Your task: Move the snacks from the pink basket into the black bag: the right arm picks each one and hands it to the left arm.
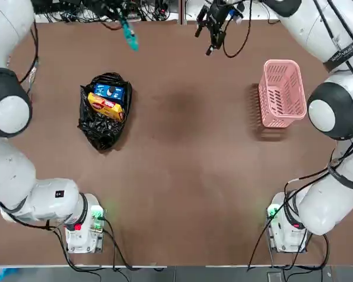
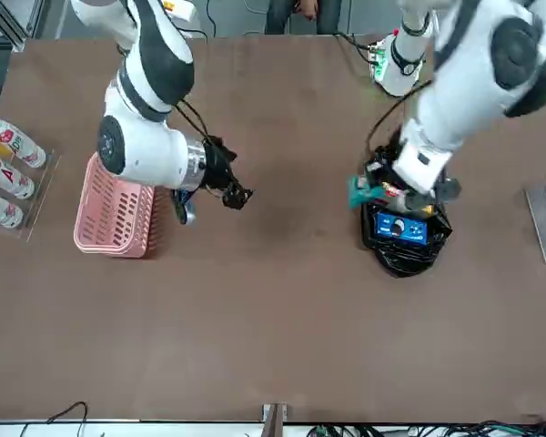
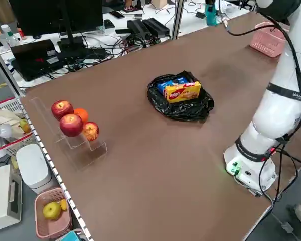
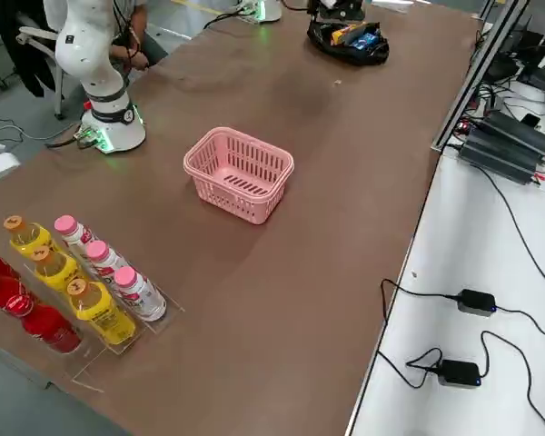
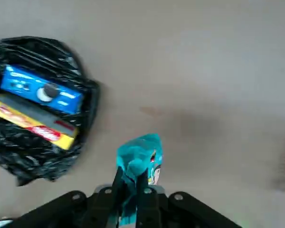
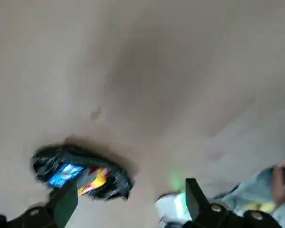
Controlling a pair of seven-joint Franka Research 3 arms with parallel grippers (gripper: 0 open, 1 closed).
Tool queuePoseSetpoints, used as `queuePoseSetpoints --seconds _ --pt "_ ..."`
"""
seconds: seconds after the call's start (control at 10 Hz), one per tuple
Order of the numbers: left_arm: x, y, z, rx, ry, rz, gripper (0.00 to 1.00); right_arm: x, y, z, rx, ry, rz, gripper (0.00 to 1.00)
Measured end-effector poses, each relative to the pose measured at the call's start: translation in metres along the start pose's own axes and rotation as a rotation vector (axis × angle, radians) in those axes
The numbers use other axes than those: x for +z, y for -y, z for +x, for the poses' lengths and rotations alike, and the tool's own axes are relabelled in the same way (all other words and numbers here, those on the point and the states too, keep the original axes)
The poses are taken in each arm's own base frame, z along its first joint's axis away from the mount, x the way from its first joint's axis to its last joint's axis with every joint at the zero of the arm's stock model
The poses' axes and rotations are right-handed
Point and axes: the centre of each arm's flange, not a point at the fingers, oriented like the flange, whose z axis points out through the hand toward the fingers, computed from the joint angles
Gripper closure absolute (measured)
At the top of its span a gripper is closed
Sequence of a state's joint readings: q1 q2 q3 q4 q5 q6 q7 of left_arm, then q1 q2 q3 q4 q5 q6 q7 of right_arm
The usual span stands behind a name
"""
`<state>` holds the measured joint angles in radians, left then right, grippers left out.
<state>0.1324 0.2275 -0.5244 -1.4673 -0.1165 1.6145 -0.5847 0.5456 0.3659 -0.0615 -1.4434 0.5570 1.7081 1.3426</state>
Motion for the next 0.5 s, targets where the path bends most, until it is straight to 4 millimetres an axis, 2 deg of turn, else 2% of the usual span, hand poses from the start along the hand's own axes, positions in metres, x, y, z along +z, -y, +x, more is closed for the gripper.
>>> queuePoseSetpoints --seconds 0.1,0.3,0.4,0.5 --pt "0.011 0.036 0.016 0.022 0.042 0.016 0.87 0.001 -0.006 0.002 -0.082 -0.044 -0.052 0.0" --pt "0.052 0.1 0.037 0.018 0.121 0.037 0.87 -0.011 -0.016 0.015 -0.221 -0.122 -0.114 0.0" --pt "0.075 0.123 0.045 -0.005 0.138 0.037 0.87 -0.018 -0.021 0.022 -0.282 -0.159 -0.14 0.0" --pt "0.102 0.135 0.047 -0.024 0.148 0.039 0.87 -0.024 -0.024 0.029 -0.343 -0.188 -0.158 0.0"
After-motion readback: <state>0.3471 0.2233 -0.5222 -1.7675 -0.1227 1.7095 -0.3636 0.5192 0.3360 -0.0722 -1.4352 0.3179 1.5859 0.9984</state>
